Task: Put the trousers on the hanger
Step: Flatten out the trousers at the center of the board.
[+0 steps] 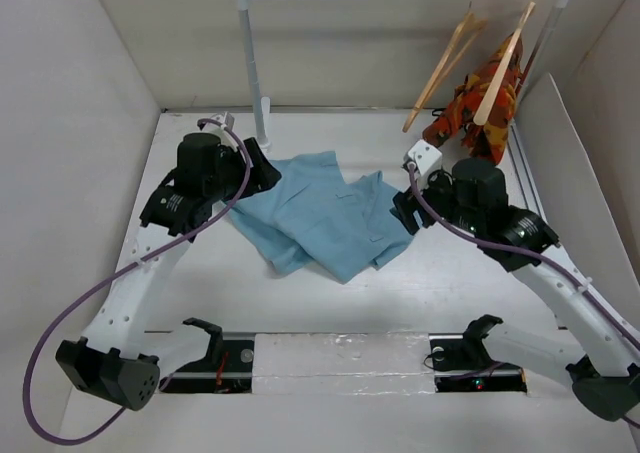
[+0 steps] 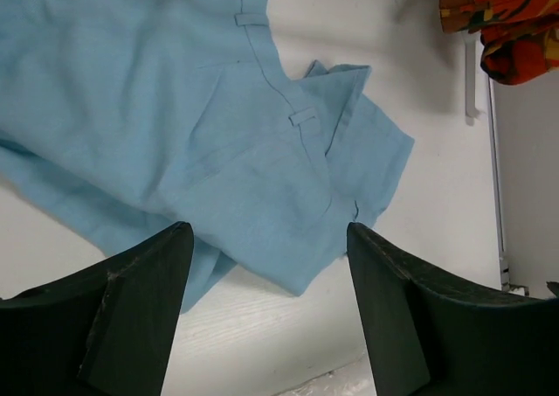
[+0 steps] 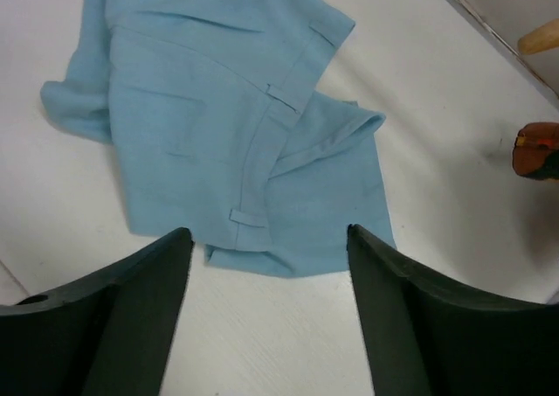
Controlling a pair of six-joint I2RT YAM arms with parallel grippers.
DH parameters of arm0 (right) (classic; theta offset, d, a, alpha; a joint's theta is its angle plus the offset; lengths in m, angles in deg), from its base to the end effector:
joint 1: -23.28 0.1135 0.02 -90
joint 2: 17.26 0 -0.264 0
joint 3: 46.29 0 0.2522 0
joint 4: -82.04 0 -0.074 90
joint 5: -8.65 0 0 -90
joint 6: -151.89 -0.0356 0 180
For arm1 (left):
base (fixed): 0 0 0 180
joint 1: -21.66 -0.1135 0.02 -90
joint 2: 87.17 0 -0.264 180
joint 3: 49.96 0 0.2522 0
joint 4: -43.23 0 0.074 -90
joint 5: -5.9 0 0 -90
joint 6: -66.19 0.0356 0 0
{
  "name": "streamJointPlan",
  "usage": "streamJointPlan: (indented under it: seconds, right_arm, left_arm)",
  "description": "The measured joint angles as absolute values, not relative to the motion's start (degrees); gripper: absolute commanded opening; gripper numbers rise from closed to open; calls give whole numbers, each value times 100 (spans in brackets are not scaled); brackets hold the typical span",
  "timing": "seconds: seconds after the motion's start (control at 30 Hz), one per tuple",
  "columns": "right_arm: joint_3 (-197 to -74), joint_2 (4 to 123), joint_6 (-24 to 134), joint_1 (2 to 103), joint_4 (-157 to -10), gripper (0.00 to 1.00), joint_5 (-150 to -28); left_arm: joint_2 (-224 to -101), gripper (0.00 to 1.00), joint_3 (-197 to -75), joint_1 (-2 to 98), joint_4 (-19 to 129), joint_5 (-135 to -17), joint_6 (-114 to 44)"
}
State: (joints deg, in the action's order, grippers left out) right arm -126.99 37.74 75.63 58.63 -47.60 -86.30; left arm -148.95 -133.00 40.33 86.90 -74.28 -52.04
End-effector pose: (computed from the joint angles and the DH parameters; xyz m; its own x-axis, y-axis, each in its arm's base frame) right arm 0.1575 0.1155 0.3935 -0.1785 -0.4167 -0.8913 -0.7029 0.6879 -0.1809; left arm 0.2169 -0.0797 0.3960 -0.5381 -0.3102 -0.7838 0.2387 0.8357 -0.4946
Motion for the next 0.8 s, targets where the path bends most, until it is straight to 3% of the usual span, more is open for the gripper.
streamJointPlan:
  seconds: [0.07,0.13,0.17,0.2,0.3,0.4,0.47,0.5,0.53,0.6,0.73,0.8]
  right_arm:
    - [-12699,3951,7576,5861,-4874,37,-8638]
    - [-12699,4129,7559,5861,-4961,5,-8684]
    - [-12699,4218,7574,5863,-5022,0,-8730]
    - [-12699,4312,7559,5863,-5167,0,-8831]
    - [-12771,4841,7583,5874,-5265,0,-8894]
    - [-13147,5702,7679,5902,-5409,0,-8927]
    - [-13562,6402,7742,5905,-5473,28,-8933]
    - [-13866,6808,7795,5894,-5514,38,-8938]
    - [-14233,7261,7845,5881,-5538,57,-8955]
    - [-14980,8163,7919,5804,-5621,72,-9021]
    - [-16707,10060,8002,5559,-5634,97,-9253]
    - [-17636,10996,8011,5450,-5556,100,-9327]
  left_arm:
    - [-15011,64,-13427,4033,8670,-7504,-5224]
    - [-15144,37,-13621,4033,8672,-7738,-5228]
    - [-15210,27,-13735,4031,8664,-7979,-5239]
    - [-15273,0,-13842,4012,8668,-8186,-5266]
    - [-15441,0,-14109,3557,8626,-8431,-5311]
    - [-15468,0,-13724,2141,8268,-8031,-5327]
    - [-15483,12,-13134,1085,8093,-7830,-5329]
    - [-15533,34,-12878,748,8089,-7850,-5340]
    - [-15581,44,-12603,521,8098,-7856,-5364]
    - [-15645,65,-12107,427,8078,-7719,-5458]
    - [-15640,76,-11492,490,7960,-7448,-5637]
    - [-15640,78,-11355,493,7840,-7360,-5696]
